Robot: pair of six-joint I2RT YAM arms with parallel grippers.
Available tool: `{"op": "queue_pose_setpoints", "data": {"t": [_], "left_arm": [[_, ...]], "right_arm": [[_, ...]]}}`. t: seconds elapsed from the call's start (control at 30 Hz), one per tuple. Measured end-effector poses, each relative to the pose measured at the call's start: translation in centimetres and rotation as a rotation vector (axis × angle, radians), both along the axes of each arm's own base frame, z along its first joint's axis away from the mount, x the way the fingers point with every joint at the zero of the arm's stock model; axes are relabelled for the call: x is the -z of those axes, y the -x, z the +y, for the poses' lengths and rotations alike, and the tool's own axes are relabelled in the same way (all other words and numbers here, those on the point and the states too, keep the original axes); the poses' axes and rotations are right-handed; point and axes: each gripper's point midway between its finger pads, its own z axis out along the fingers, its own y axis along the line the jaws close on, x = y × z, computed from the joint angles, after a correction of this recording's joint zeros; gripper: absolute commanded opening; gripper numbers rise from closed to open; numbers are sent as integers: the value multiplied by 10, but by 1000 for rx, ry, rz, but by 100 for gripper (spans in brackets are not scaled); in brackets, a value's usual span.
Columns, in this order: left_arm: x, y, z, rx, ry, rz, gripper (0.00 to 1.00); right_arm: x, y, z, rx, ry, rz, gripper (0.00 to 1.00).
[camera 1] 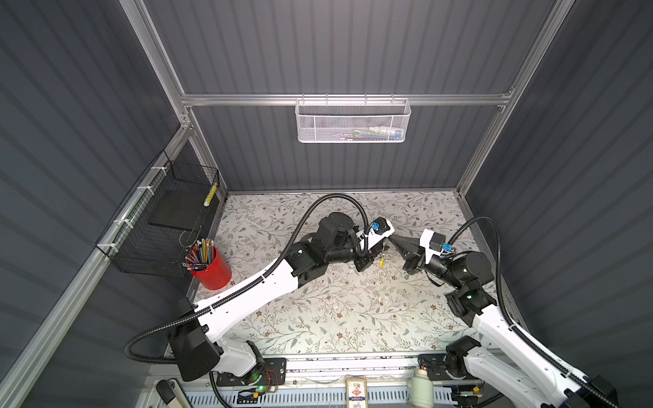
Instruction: Put the keys on the keyring
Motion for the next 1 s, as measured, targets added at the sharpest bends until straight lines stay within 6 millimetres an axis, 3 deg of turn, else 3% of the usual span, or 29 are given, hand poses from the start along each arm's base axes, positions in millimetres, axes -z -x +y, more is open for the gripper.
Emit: {"op": "queue_pose_setpoints", "data": {"t": [0.23, 0.67, 0.7, 0.83, 1.0], "left_arm": [[2, -4, 3, -12, -11, -6, 0], [0, 13, -4, 136, -12, 1, 1], [0, 14, -4, 143, -11, 2, 6], [-2, 20, -6, 179, -3, -4, 43], [1, 21, -1, 154, -14, -37, 46]], "right_arm": [[-2, 3, -2, -4, -28, -6, 0], [-8, 9, -1, -39, -68, -24, 0], [-8, 10, -1, -42, -69, -25, 0], [-8, 11, -1, -49, -73, -27, 0], [1, 10, 0, -52, -68, -7, 0]]}}
